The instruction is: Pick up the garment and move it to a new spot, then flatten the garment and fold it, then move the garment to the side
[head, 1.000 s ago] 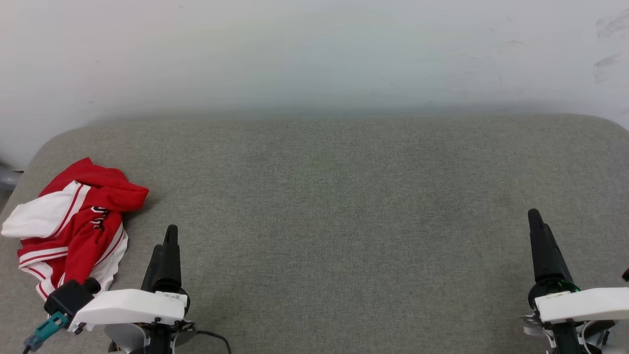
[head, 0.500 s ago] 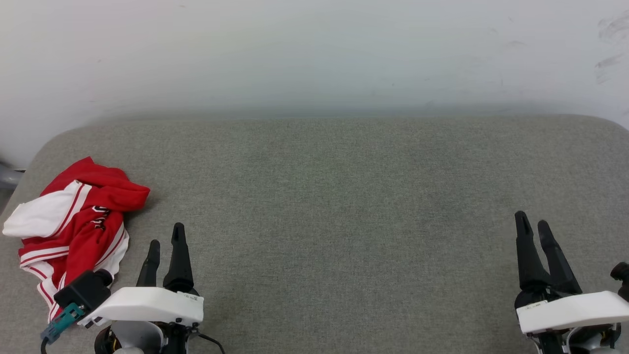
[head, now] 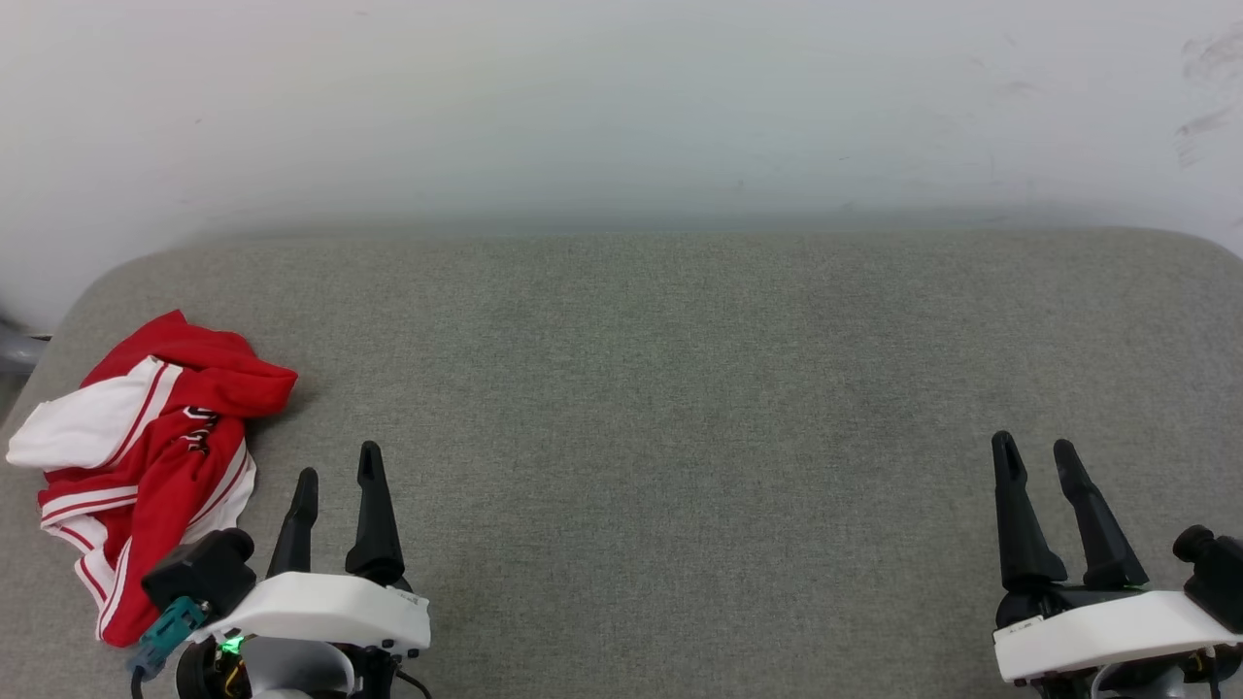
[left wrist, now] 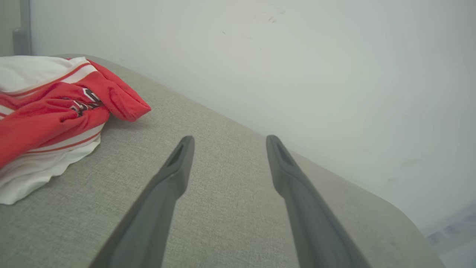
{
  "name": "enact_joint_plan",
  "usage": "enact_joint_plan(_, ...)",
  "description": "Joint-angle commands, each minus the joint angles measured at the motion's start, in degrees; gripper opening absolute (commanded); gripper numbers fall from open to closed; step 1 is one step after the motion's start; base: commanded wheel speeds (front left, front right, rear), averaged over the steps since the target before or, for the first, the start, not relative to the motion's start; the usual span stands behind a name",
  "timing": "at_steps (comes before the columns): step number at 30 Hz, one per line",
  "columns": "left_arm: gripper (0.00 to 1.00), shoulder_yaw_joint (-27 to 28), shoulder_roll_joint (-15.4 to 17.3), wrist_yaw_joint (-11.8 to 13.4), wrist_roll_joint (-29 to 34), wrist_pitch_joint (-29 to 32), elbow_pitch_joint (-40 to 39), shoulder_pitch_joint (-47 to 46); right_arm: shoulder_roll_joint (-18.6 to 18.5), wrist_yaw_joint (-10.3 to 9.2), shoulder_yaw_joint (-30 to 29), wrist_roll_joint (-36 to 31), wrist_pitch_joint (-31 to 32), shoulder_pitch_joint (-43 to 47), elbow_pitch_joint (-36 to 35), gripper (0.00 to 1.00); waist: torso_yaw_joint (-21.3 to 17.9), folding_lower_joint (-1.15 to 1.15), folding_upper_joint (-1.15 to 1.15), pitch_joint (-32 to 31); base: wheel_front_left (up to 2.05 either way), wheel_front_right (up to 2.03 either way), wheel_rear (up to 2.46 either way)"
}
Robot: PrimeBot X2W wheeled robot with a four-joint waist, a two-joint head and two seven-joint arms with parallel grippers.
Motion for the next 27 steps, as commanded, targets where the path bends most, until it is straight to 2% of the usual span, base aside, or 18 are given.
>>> enact_joint_plan(1, 1.0, -0.18, 0.25, 0.32, 1.86, -0.53, -0.86, 0.04, -0.03, 0.01, 0.25, -2.03, -0.57, 0.15, -1.08, 1.0, -0.03, 0.0, 0.0, 0.03, 0.0, 0.0, 0.0)
enact_joint_plan(15, 1.0, -2.45, 0.61, 2.02, 10.6, -2.55, -1.25, 0.91, -0.03, 0.01, 0.63, -10.6, -2.64, 1.6, -2.53, 1.0, 0.08, 0.0, 0.0, 0.0, 0.0, 0.0, 0.0)
enact_joint_plan(27, 1.0, -3.81, 0.95, 2.89, 16.29, -3.98, -2.32, 1.41, -0.02, 0.0, 1.94, -15.18, -4.07, 2.28, -4.05, 1.0, 0.09, 0.0, 0.0, 0.08, 0.0, 0.0, 0.0)
